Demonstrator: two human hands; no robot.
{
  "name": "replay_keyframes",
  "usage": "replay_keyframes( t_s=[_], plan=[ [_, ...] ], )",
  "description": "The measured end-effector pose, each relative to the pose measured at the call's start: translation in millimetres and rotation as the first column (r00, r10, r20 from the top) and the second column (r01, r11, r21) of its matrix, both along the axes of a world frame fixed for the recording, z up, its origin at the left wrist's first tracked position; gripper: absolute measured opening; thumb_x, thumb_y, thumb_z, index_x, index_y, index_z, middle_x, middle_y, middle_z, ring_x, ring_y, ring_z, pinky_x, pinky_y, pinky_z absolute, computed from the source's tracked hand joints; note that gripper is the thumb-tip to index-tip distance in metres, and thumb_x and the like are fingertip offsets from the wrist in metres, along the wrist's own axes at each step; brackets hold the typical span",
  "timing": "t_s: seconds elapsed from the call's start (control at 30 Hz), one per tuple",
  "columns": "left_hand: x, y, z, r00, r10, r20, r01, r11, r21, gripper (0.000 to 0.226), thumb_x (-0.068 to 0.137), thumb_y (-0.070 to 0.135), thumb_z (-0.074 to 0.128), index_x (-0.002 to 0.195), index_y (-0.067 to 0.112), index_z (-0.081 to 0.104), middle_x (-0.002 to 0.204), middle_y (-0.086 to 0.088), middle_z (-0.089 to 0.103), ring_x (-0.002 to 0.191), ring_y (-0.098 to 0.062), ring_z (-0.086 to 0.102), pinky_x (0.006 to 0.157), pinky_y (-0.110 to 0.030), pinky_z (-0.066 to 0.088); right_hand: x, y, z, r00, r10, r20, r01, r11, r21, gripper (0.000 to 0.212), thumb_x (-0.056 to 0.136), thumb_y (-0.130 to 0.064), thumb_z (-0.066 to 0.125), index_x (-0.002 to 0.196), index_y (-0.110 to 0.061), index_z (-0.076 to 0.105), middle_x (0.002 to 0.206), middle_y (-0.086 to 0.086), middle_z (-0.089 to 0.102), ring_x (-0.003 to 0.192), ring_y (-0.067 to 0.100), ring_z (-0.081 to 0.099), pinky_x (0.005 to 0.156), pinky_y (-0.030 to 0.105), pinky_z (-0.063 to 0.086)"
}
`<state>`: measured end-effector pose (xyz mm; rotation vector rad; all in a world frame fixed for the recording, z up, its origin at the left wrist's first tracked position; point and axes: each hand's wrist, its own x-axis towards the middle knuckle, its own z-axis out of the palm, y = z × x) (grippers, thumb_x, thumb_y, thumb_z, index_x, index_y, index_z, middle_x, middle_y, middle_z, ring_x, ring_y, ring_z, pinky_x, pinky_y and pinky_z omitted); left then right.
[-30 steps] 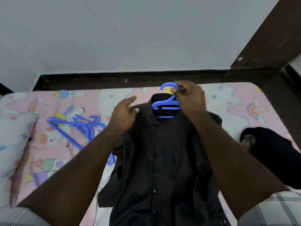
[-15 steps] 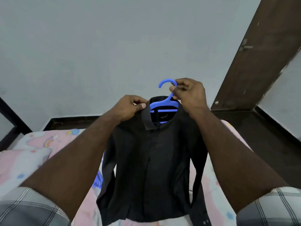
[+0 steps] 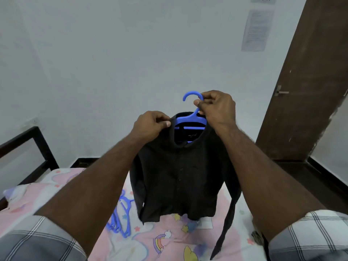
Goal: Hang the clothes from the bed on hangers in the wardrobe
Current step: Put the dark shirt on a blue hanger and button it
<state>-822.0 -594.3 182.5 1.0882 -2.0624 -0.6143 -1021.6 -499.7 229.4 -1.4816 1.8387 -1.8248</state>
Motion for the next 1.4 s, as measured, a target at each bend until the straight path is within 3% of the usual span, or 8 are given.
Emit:
replay_keyframes(
  t_s=[0.13, 0.3, 0.47, 0.73, 0.87, 1.2, 1.3, 1.4],
  plan=[
    [-3.5, 27.3, 22.3, 0.981, 0.095, -0.171, -0.115, 0.987, -0.108, 0.007, 0.088, 0.031, 0.070, 0.094, 0.034, 0.074, 0.092, 0.015, 0.073, 0.088, -0.008, 0.067, 0.089, -0.037, 0.054, -0.3, 14.5, 13.1, 1.000, -0.022, -0.020, 0.022, 0.999, -0.023, 0.013, 0.082, -0.019, 0.080, 0.093, -0.019, 0.073, 0.076, -0.009, 0.073, 0.059, 0.006, 0.070, 0.073, 0.030, 0.061],
    [5.5, 43.0, 31.3, 0.975, 0.104, 0.195, -0.065, 0.978, -0.196, 0.020, 0.081, 0.043, 0.076, 0.098, 0.039, 0.066, 0.092, 0.024, 0.062, 0.096, -0.007, 0.060, 0.097, -0.045, 0.047, 4.9, 24.2, 31.2, 0.999, -0.031, -0.031, 0.029, 0.998, -0.064, 0.011, 0.081, -0.021, 0.080, 0.088, -0.021, 0.072, 0.074, -0.009, 0.073, 0.065, 0.010, 0.072, 0.074, 0.034, 0.061],
    [40.6, 29.9, 39.7, 0.972, 0.200, 0.122, -0.173, 0.964, -0.203, 0.012, 0.093, 0.041, 0.062, 0.103, 0.043, 0.066, 0.109, 0.021, 0.066, 0.105, -0.011, 0.061, 0.100, -0.049, 0.047, 13.8, 30.2, 43.1, 0.999, 0.006, -0.049, -0.009, 0.998, -0.054, 0.012, 0.083, -0.018, 0.080, 0.092, -0.016, 0.073, 0.074, -0.004, 0.073, 0.059, 0.009, 0.070, 0.060, 0.023, 0.060],
    [105.6, 13.2, 6.5, 0.958, 0.223, 0.182, -0.230, 0.973, 0.020, 0.031, 0.099, 0.019, 0.056, 0.127, 0.031, 0.064, 0.130, 0.004, 0.065, 0.122, -0.023, 0.057, 0.106, -0.048, 0.046, 27.0, 28.0, 57.7, 0.999, -0.016, -0.044, 0.011, 0.994, -0.108, 0.011, 0.084, -0.016, 0.079, 0.094, -0.014, 0.073, 0.076, -0.001, 0.072, 0.057, 0.010, 0.069, 0.051, 0.017, 0.054],
    [121.4, 13.0, -4.1, 0.959, 0.209, 0.190, -0.228, 0.970, 0.082, 0.017, 0.096, 0.010, 0.061, 0.109, 0.017, 0.071, 0.108, -0.004, 0.070, 0.109, -0.026, 0.062, 0.090, -0.037, 0.048, 31.2, 24.4, 48.0, 0.998, -0.048, -0.045, 0.043, 0.995, -0.092, 0.011, 0.085, -0.018, 0.079, 0.092, -0.016, 0.072, 0.079, 0.000, 0.073, 0.059, 0.011, 0.070, 0.055, 0.020, 0.056],
    [134.2, 19.9, 29.1, 0.920, 0.184, -0.345, -0.301, 0.898, -0.322, 0.016, 0.089, 0.009, 0.063, 0.095, 0.022, 0.071, 0.094, 0.008, 0.066, 0.088, -0.006, 0.061, 0.082, -0.020, 0.047, 30.2, 20.1, 28.3, 0.976, -0.136, -0.172, 0.132, 0.991, -0.032, 0.009, 0.087, -0.019, 0.076, 0.094, -0.016, 0.073, 0.080, 0.001, 0.074, 0.066, 0.014, 0.071, 0.071, 0.026, 0.059],
    [154.8, 10.8, 11.0, 0.982, 0.163, -0.094, -0.187, 0.824, -0.535, 0.014, 0.088, 0.008, 0.065, 0.094, 0.019, 0.064, 0.090, 0.005, 0.055, 0.086, -0.014, 0.055, 0.078, -0.030, 0.045, 27.4, 21.1, 30.7, 0.984, -0.167, -0.061, 0.161, 0.983, -0.085, 0.009, 0.086, -0.019, 0.076, 0.094, -0.016, 0.071, 0.080, 0.000, 0.074, 0.061, 0.010, 0.070, 0.057, 0.013, 0.052],
    [178.0, -2.9, -16.5, 0.845, 0.326, 0.425, -0.150, 0.906, -0.396, 0.017, 0.089, 0.029, 0.068, 0.104, 0.030, 0.059, 0.103, 0.009, 0.056, 0.102, -0.020, 0.058, 0.085, -0.040, 0.045, 28.3, 21.2, 33.6, 0.989, -0.148, -0.020, 0.146, 0.984, -0.099, 0.010, 0.086, -0.019, 0.077, 0.094, -0.016, 0.071, 0.079, -0.002, 0.074, 0.058, 0.009, 0.070, 0.057, 0.016, 0.054]
  ],
)
